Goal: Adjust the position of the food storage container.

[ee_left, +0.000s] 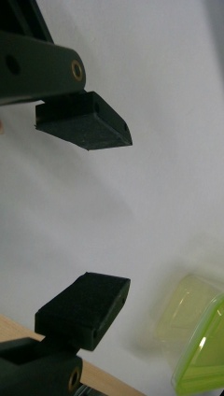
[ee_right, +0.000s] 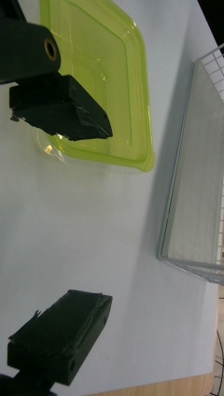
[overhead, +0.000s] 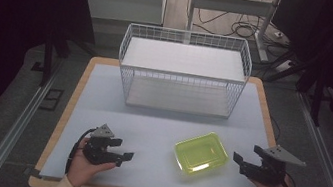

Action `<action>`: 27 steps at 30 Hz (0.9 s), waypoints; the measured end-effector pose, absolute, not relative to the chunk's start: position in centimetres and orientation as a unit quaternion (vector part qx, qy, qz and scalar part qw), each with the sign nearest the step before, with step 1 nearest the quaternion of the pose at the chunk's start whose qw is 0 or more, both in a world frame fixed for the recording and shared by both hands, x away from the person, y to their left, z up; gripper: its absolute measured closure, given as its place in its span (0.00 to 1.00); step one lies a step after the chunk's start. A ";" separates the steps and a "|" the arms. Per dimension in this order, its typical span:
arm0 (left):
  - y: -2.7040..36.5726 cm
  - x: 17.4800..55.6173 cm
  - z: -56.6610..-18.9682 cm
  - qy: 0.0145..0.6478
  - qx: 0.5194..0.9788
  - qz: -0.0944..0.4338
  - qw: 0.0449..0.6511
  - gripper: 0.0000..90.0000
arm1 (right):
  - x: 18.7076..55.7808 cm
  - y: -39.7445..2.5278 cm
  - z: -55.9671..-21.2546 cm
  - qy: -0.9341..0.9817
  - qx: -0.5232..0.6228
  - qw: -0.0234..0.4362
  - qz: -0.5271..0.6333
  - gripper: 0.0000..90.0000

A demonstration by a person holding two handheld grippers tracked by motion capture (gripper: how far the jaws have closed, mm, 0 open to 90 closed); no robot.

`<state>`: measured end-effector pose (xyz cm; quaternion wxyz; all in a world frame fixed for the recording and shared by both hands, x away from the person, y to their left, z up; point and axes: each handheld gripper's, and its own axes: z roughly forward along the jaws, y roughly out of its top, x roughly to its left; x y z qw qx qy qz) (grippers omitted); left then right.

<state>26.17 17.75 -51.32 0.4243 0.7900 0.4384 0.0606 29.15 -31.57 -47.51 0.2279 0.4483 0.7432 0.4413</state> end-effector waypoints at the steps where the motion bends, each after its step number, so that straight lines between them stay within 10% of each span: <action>1: 17.7 26.2 -51.3 0.438 0.790 0.061 0.424 0.30 | 29.2 -31.7 -47.5 0.742 0.450 0.227 0.441 0.18; 27: 18.3 26.3 -51.8 0.450 0.787 0.076 0.415 0.28 | 29.2 -32.1 -47.7 0.751 0.449 0.210 0.437 0.34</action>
